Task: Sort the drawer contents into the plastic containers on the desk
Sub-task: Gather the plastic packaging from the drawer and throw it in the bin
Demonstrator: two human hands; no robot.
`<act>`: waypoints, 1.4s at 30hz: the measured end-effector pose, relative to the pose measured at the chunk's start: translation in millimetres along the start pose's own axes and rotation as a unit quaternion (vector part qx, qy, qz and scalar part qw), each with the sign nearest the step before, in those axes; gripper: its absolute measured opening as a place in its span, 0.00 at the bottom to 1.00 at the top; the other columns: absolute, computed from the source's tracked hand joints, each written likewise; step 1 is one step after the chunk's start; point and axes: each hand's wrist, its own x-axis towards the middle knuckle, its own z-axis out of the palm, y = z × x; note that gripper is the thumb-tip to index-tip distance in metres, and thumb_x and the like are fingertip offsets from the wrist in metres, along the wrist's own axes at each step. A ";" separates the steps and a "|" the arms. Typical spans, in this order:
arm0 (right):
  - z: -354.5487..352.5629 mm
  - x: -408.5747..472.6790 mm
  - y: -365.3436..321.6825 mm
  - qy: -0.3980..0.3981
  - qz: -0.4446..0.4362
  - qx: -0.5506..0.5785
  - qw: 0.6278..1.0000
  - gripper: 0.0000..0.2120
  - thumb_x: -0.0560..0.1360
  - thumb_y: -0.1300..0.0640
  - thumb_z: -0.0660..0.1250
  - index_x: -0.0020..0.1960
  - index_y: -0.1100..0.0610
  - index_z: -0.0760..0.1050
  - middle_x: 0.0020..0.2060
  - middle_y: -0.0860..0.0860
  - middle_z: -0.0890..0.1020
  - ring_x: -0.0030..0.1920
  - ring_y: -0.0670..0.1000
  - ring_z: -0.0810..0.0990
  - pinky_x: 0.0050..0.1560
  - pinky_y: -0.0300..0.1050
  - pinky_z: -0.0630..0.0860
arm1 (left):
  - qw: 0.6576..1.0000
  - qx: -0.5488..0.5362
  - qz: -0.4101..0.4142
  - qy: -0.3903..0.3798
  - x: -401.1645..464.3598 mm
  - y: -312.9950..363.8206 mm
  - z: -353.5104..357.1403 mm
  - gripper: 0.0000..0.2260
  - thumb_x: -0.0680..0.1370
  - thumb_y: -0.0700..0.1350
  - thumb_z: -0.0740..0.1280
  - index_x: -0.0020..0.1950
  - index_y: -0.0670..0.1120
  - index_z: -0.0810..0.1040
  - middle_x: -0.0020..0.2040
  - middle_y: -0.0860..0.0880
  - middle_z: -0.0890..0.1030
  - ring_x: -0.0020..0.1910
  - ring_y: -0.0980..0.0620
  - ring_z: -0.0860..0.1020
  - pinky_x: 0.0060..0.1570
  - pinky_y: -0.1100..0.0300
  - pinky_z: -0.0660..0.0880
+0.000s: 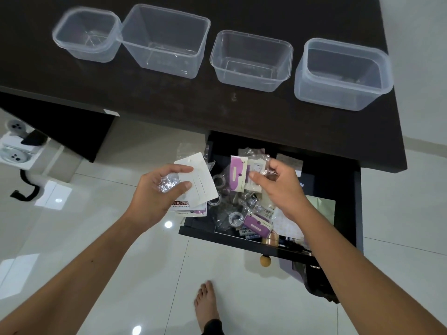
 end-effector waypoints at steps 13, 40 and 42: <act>-18.3 -33.8 -41.9 -0.045 0.017 0.233 0.971 0.17 0.75 0.64 0.75 0.63 0.59 0.79 0.51 0.54 0.89 0.50 0.54 0.89 0.45 0.46 0.85 | 0.998 0.029 0.025 0.059 -7.1 9.5 6.0 0.12 0.79 0.40 0.74 0.57 0.56 0.85 0.54 0.55 0.85 0.44 0.61 0.85 0.39 0.67 0.80; 52.9 2.7 11.2 -0.051 -0.085 -0.410 0.907 0.41 0.69 0.37 0.79 0.76 0.52 0.72 0.66 0.50 0.73 0.68 0.55 0.69 0.71 0.52 0.70 | 0.997 -0.008 0.035 0.073 -20.6 -11.4 -32.4 0.21 0.73 0.33 0.78 0.58 0.55 0.83 0.59 0.53 0.85 0.57 0.60 0.83 0.46 0.59 0.85; 52.6 2.8 10.3 -0.051 -0.094 -0.401 0.910 0.38 0.68 0.39 0.80 0.74 0.51 0.73 0.64 0.50 0.73 0.68 0.55 0.70 0.70 0.51 0.70 | 0.997 -0.005 0.037 0.073 -19.3 -11.5 -34.2 0.20 0.73 0.33 0.78 0.58 0.54 0.83 0.60 0.54 0.85 0.57 0.59 0.83 0.46 0.63 0.83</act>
